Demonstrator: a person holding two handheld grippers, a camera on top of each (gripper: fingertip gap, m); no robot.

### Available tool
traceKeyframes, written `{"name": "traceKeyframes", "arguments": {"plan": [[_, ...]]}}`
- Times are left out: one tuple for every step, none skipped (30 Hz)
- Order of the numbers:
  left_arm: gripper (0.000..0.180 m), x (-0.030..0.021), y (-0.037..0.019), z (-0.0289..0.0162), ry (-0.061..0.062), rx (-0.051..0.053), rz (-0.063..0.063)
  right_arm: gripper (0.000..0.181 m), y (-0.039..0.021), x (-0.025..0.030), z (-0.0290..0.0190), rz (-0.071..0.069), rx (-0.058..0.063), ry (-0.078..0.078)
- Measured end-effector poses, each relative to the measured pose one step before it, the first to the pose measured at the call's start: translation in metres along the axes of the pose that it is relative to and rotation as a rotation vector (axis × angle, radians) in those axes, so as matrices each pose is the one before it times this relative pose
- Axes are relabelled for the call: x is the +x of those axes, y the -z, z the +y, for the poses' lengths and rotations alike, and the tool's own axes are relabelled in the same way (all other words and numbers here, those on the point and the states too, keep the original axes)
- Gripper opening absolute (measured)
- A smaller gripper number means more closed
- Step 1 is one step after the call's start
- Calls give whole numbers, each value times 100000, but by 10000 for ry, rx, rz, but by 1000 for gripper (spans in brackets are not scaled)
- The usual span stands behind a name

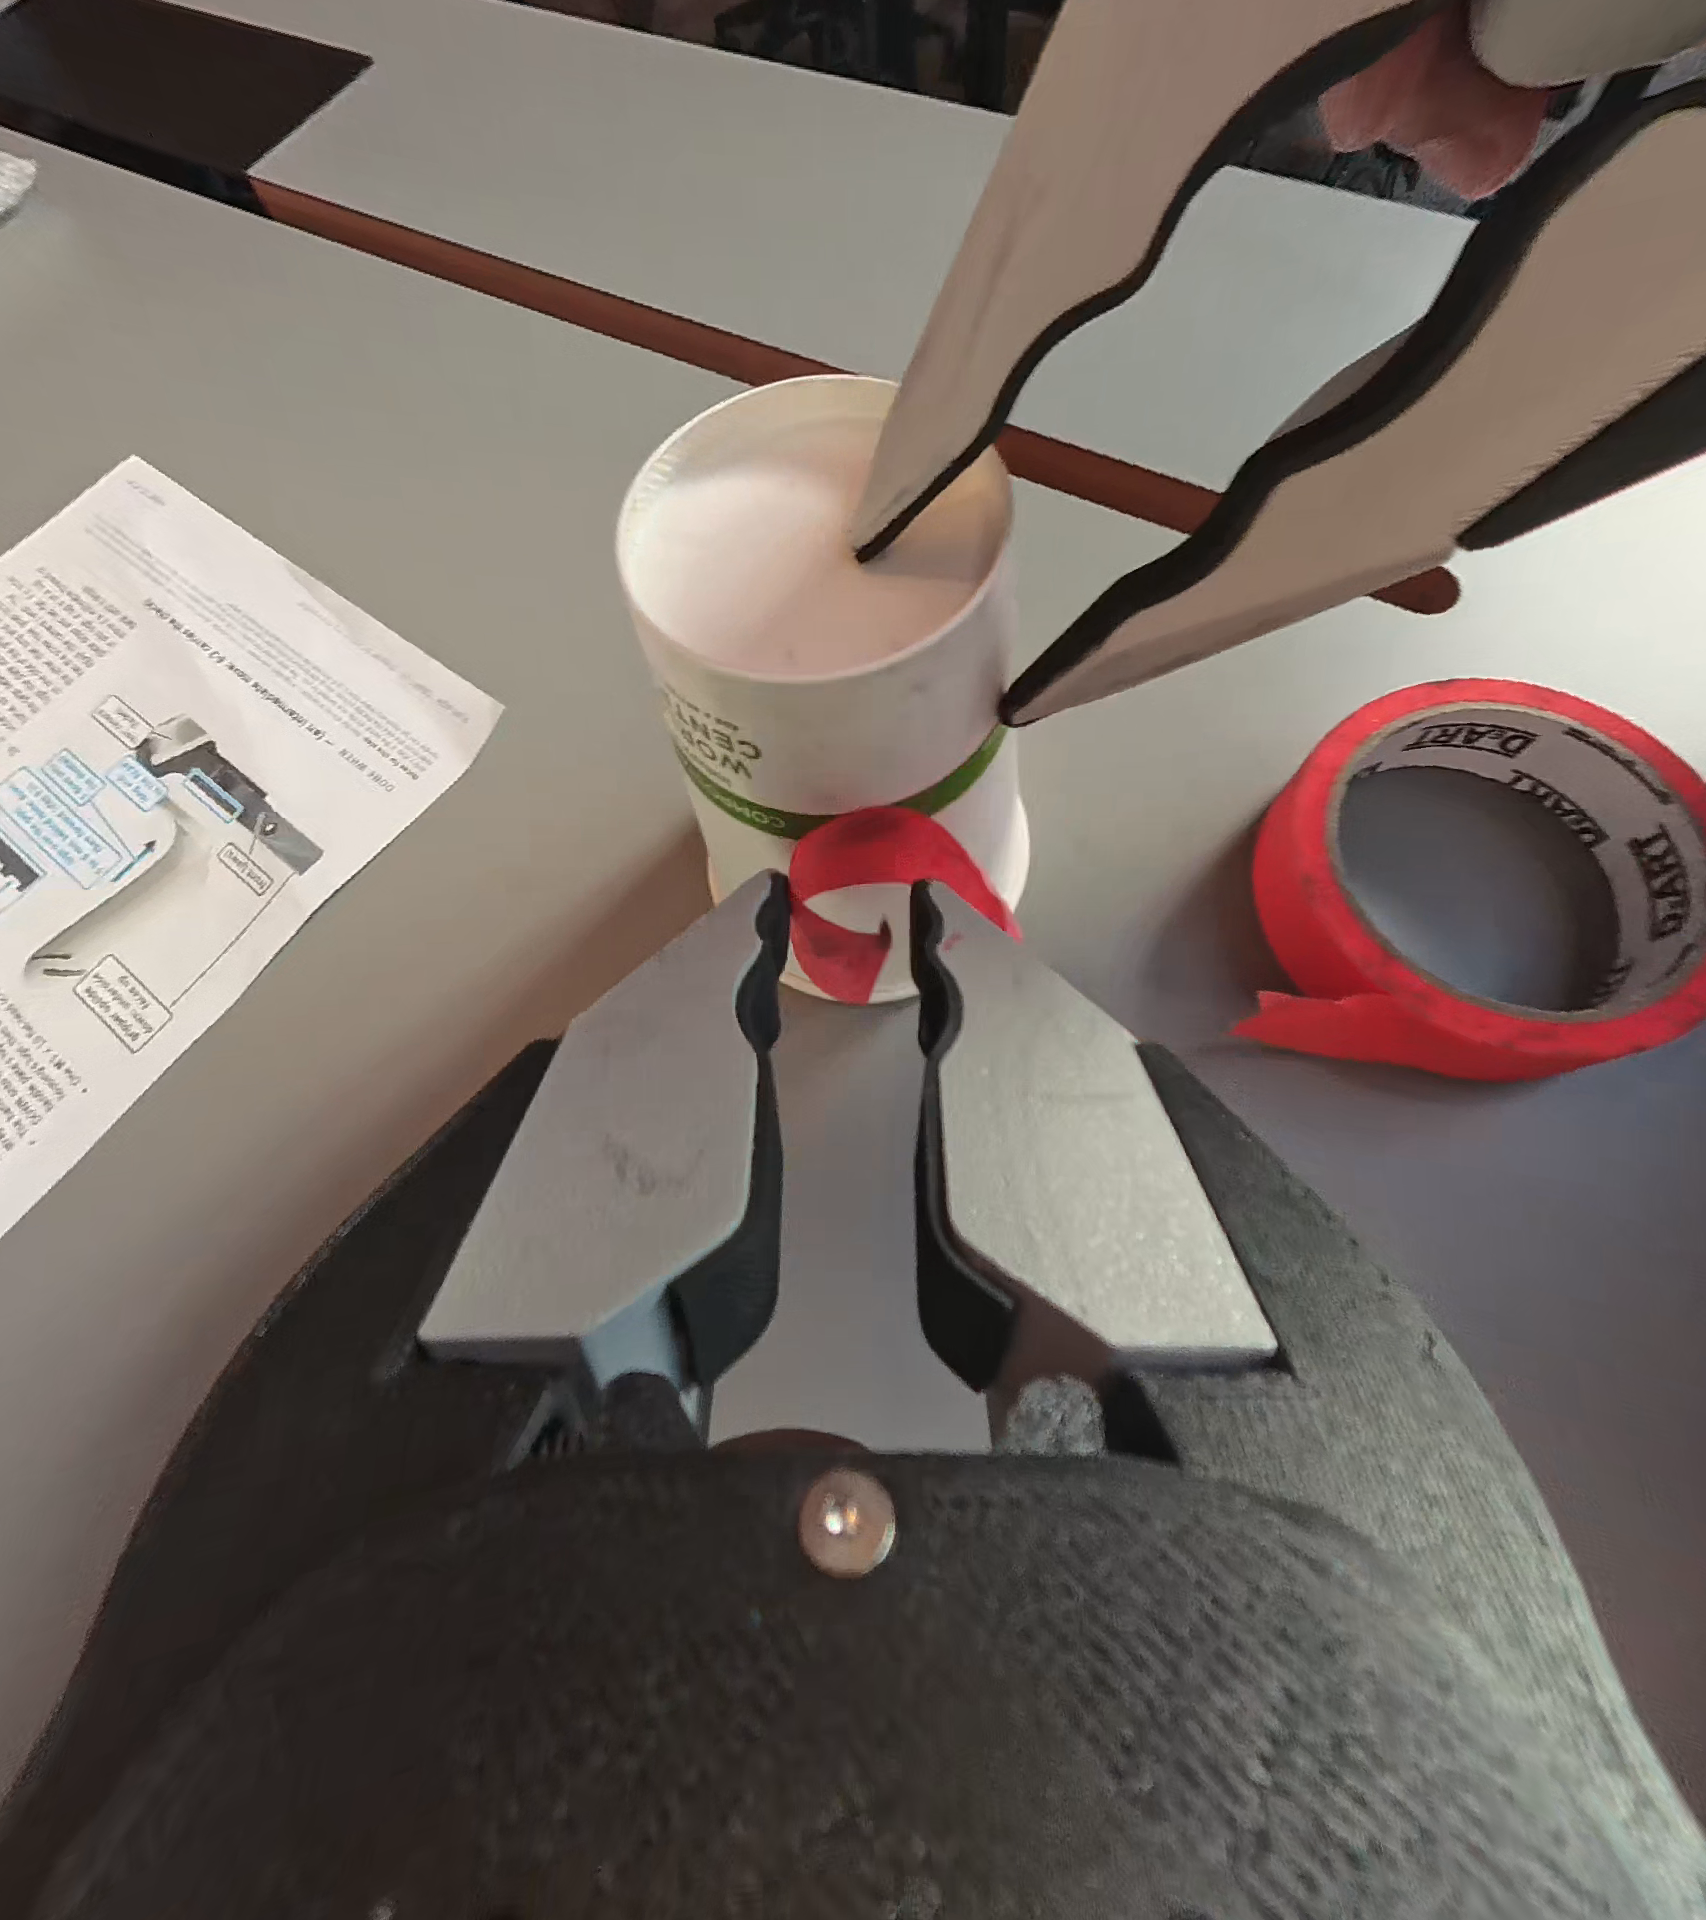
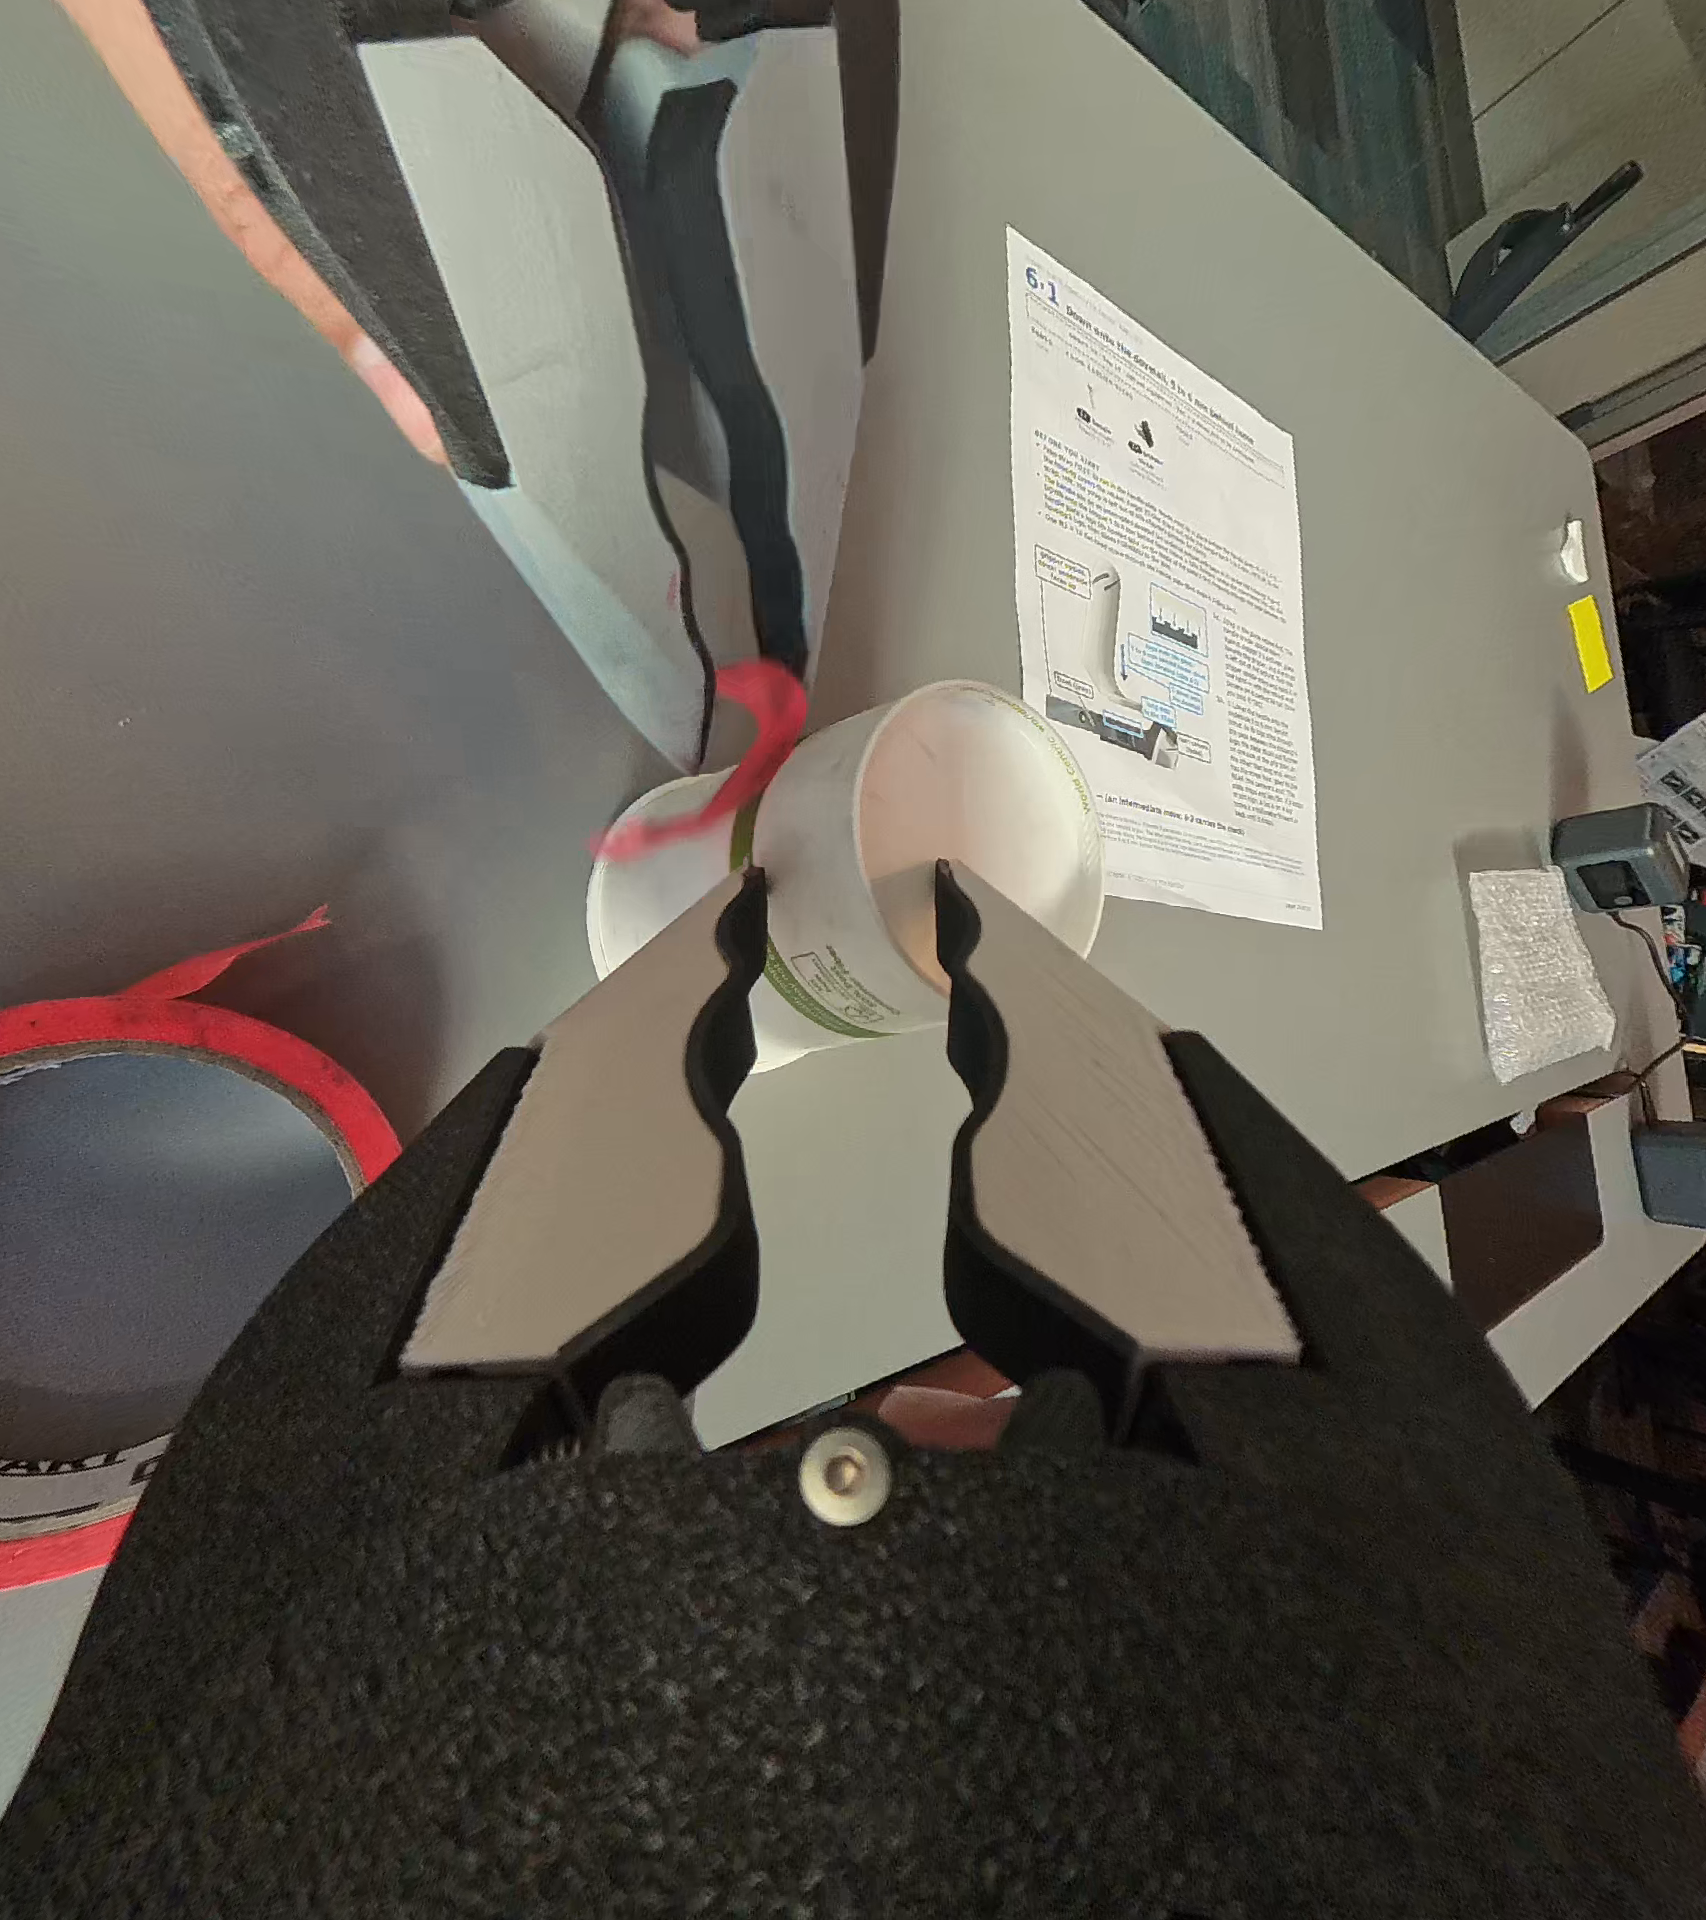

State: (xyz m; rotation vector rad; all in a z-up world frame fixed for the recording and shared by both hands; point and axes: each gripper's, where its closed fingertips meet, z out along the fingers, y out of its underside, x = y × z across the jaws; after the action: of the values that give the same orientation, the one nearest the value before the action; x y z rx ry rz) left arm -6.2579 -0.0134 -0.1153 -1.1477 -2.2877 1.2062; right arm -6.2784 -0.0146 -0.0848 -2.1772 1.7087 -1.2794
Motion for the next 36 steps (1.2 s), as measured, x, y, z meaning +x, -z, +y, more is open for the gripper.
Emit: {"name": "traceKeyframes", "arguments": {"plan": [[22, -285, 9, -39, -17, 21, -46, 31, -9, 7, -2, 27, 44, 12], [22, -131, 33, -169, 76, 114, 72, 31, 31, -7, -18, 7, 49, -37], [23, -60, -101, -115, 143, 97, 134, 31, 44, -5, -18, -7, 50, -66], [25, -92, -201, 14, 171, 21, 146, 31, -2, 8, -10, -8, 53, -59], [26, -87, -212, 42, 151, -5, 154, 31, 19, -4, -16, -1, 46, -42], [26, 14, -91, -14, 94, 16, 165, 31, 15, 17, 0, 20, 27, -16], [27, -105, -40, -27, 45, 12, 103, 31, -20, 56, 49, 40, 5, -5], [27, -67, -24, -8, 78, -1, 134, 31, 1, 33, 14, 21, 6, -19], [28, 17, -44, 9, 98, 10, 180, 31, -12, 8, -7, -9, 22, -26], [27, -119, -17, 40, 94, 27, 146, 31, 17, -5, 12, -27, 33, -29], [29, -808, 39, 216, 156, -64, -224, 30, 11, -20, 1, -29, 28, -35], [35, -1085, 174, 491, 138, -267, -324, 30, 11, -4, 8, -16, 24, -18], [36, -730, 162, 471, 147, -190, 14, 30, -5, 2, 23, -2, 31, -13], [27, -49, 308, 84, 122, 61, 414, 30, -15, -3, 14, -1, 39, -36], [13, 266, 382, -271, 78, 318, 416, 30, -15, 5, 7, 0, 43, -46], [9, 100, 460, -363, 66, 380, 228, 30, 33, -23, -23, -3, 42, -61], [8, 264, 325, -277, 39, 264, 151, 30, 2, -13, -64, -16, 36, -113], [10, 312, 272, -133, 13, 123, 137, 30, 18, 42, -75, -31, 24, -172], [12, 90, 111, 110, 0, -23, 31, 30, 61, 10, -87, -36, 22, -173], [15, -222, 59, 285, -5, -117, -184, 31, 45, -17, -54, -27, 42, -111], [18, -321, 27, 253, -24, -94, -243, 32, 22, -17, 9, 8, 66, -47], [21, -182, -101, 173, -6, -34, -85, 32, 44, 6, 3, 25, 67, 0], [26, 58, -131, 83, 45, 2, 162, 33, 11, 0, -15, -13, 55, -5], [29, 277, -172, -1, 74, 6, 258, 35, 32, -126, 0, -55, 33, -30], [32, 289, -157, -74, -19, 35, 252, 37, -14, -123, 11, -51, 24, -5], [34, 302, -155, -101, -163, 32, 210, 38, -36, -84, 26, -10, 23, 85], [39, -85, -69, 32, -171, -71, 126, 38, -135, 73, 53, 52, 3, 188], [45, 32, -87, 19, -81, -178, 147, 35, -4, 176, 64, 92, -20, 281], [46, 202, 61, -140, -71, -101, 209, 29, 123, 136, 77, -2, -2, 319], [48, 249, 192, -257, -118, 19, 158, 28, 173, -84, 18, -198, 37, 266], [53, 313, 187, -266, -240, 1, 135, 28, 128, -165, -55, -258, 48, 226], [60, 257, 128, -236, -351, -73, 92, 28, 83, -104, -36, -211, 8, 189], [63, 435, 98, -250, -435, -119, 238, 28, 38, -18, 37, -154, -42, 142], [61, 821, 177, -409, -500, -90, 453, 28, 29, -5, 63, -124, -76, 100], [60, 620, 83, -620, -518, -37, 502, 28, 56, -31, 6, -109, -71, 79], [61, 706, 145, -813, -514, 22, 333, 27, 58, -25, 32, -75, -61, 83]]}}
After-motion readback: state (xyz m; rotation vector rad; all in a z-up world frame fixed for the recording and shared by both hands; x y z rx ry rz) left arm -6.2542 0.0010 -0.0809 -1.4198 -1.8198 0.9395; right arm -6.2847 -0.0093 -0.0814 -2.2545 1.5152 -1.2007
